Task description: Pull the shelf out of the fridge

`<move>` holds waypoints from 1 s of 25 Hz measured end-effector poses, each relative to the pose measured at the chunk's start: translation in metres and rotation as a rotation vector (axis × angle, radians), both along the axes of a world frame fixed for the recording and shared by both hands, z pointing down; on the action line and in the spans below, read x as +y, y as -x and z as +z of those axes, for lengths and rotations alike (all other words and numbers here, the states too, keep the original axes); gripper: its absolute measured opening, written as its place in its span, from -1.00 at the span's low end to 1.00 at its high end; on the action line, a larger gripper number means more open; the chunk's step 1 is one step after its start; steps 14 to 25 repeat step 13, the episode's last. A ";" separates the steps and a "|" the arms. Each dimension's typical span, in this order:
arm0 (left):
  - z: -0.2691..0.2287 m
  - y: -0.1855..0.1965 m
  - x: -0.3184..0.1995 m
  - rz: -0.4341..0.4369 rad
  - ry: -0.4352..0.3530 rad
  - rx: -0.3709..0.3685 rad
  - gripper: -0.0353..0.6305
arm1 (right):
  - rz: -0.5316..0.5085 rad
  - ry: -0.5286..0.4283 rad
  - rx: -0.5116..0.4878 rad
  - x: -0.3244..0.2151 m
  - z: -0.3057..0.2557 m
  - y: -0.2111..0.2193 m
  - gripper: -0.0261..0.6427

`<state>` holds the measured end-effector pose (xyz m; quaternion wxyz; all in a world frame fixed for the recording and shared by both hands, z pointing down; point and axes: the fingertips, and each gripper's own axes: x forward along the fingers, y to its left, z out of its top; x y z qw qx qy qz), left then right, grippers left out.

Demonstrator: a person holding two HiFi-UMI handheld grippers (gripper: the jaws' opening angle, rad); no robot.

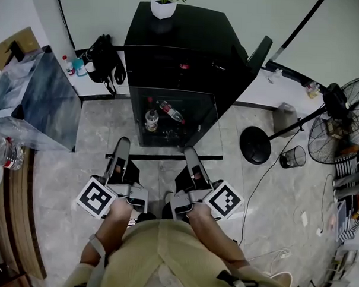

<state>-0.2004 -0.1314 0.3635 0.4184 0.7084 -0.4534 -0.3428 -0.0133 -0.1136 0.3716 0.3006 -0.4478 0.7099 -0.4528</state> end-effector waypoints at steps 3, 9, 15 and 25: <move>0.000 -0.001 0.000 0.002 -0.005 0.004 -0.71 | 0.002 0.004 0.009 0.000 0.001 -0.001 -0.68; 0.000 -0.001 0.001 -0.001 -0.005 0.006 -0.71 | -0.003 0.002 0.012 0.000 0.001 -0.001 -0.68; 0.002 -0.001 0.001 -0.008 -0.002 0.007 -0.71 | -0.007 0.006 0.009 0.000 0.003 -0.001 -0.68; 0.002 -0.001 0.001 -0.008 -0.002 0.007 -0.71 | -0.007 0.006 0.009 0.000 0.003 -0.001 -0.68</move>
